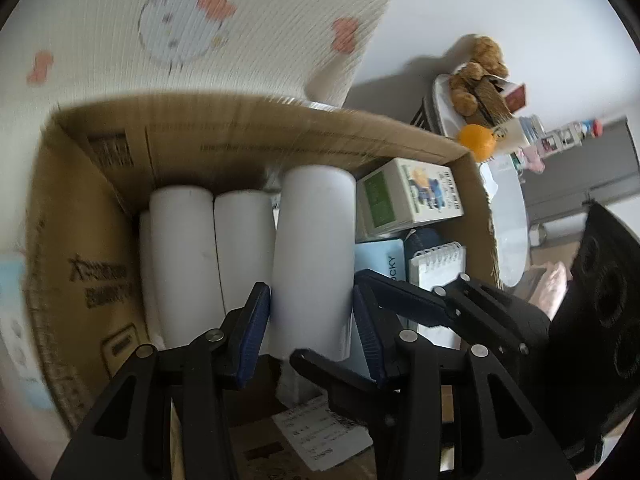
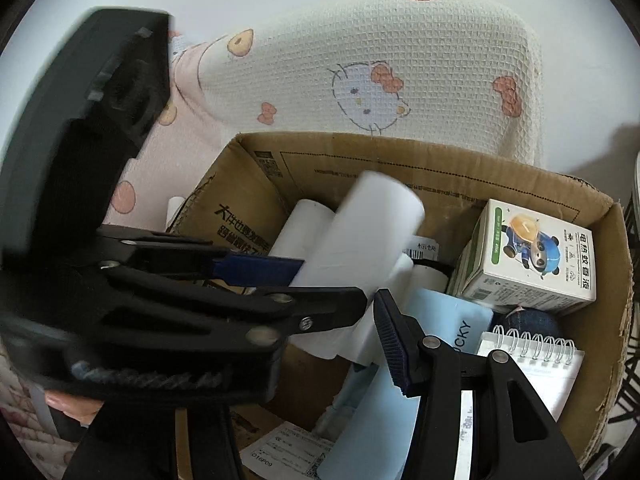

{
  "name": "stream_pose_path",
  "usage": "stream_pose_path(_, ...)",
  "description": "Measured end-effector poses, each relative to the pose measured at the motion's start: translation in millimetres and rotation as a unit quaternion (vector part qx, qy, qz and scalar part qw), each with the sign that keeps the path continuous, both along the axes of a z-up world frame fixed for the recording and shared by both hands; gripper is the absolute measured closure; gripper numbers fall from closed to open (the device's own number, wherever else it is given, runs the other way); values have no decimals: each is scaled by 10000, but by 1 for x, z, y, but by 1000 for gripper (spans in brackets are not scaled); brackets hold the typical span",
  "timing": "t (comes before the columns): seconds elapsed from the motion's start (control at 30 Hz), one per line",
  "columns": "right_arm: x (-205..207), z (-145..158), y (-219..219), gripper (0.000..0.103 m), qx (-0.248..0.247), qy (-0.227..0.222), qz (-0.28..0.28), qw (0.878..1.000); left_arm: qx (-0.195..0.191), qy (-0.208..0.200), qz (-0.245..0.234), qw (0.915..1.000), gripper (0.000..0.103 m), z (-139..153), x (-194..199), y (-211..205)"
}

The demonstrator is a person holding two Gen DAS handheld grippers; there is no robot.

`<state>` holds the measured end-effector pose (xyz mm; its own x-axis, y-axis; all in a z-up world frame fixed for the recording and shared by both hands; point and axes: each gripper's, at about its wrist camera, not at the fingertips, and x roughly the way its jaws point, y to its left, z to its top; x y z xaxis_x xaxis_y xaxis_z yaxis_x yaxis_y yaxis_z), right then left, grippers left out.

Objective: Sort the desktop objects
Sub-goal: 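Lower the roll into the box beside the other rolls and open the left tool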

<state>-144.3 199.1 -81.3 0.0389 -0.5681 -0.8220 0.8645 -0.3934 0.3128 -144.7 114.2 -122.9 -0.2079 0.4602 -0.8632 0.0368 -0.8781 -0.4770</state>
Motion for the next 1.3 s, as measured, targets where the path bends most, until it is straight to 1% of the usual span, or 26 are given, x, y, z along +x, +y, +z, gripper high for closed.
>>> stream_pose_path(0.07,0,0,1,54,45,4,41,10000,108,-47,41,9999,56,-4,-2,0)
stream_pose_path(0.17,-2,-1,-1,54,184,109,85,9997,20,-9,9,10000,56,-3,-2,4)
stream_pose_path(0.33,-3,-8,6,54,293,65,122,9995,-15,-69,-73,9999,56,-2,-3,7)
stream_pose_path(0.47,-1,-8,5,54,442,277,159,9985,165,-234,-92,9995,56,-2,-2,6)
stream_pose_path(0.53,-2,-9,7,54,532,359,152,9978,153,-197,-100,9996,56,1,-1,5)
stream_pose_path(0.6,-3,-6,11,54,490,299,168,9982,67,-109,-62,9999,57,2,-1,4)
stream_pose_path(0.63,-3,-4,14,54,469,287,177,9983,21,-61,-34,10000,59,3,-2,4)
stream_pose_path(0.67,-3,-2,15,54,439,290,187,9984,-13,-39,-22,10000,69,2,-2,3)
stream_pose_path(0.7,-3,1,17,54,402,281,186,9986,-22,-59,-36,10000,76,2,-3,3)
stream_pose_path(0.73,-3,3,18,54,379,253,181,9988,24,-102,-22,9999,78,0,-3,3)
stream_pose_path(0.83,-4,4,17,54,339,253,163,9990,121,-91,6,9999,78,-3,-4,3)
stream_pose_path(0.87,-5,2,14,57,354,270,140,9989,89,-49,-22,9999,78,-2,-4,5)
stream_pose_path(0.9,-6,-2,10,65,373,257,148,9989,44,-5,-30,10000,78,-2,-3,6)
stream_pose_path(0.93,-6,-4,8,67,402,238,180,9987,-5,44,-32,10000,78,-1,-3,6)
stream_pose_path(1.03,-8,-9,0,67,482,195,204,9984,-92,131,-73,9998,78,0,-3,9)
stream_pose_path(1.1,-11,-12,-3,67,543,218,187,9981,-78,170,-74,9998,78,-1,-4,9)
stream_pose_path(1.17,-13,-13,-4,67,571,185,181,9980,-103,184,-164,9996,78,-2,-5,10)
stream_pose_path(1.23,-14,-16,-4,67,615,115,192,9979,-213,138,-127,9996,78,-5,-6,10)
stream_pose_path(1.3,-14,-21,-5,67,714,179,219,9970,-331,62,-203,9992,83,-12,-7,12)
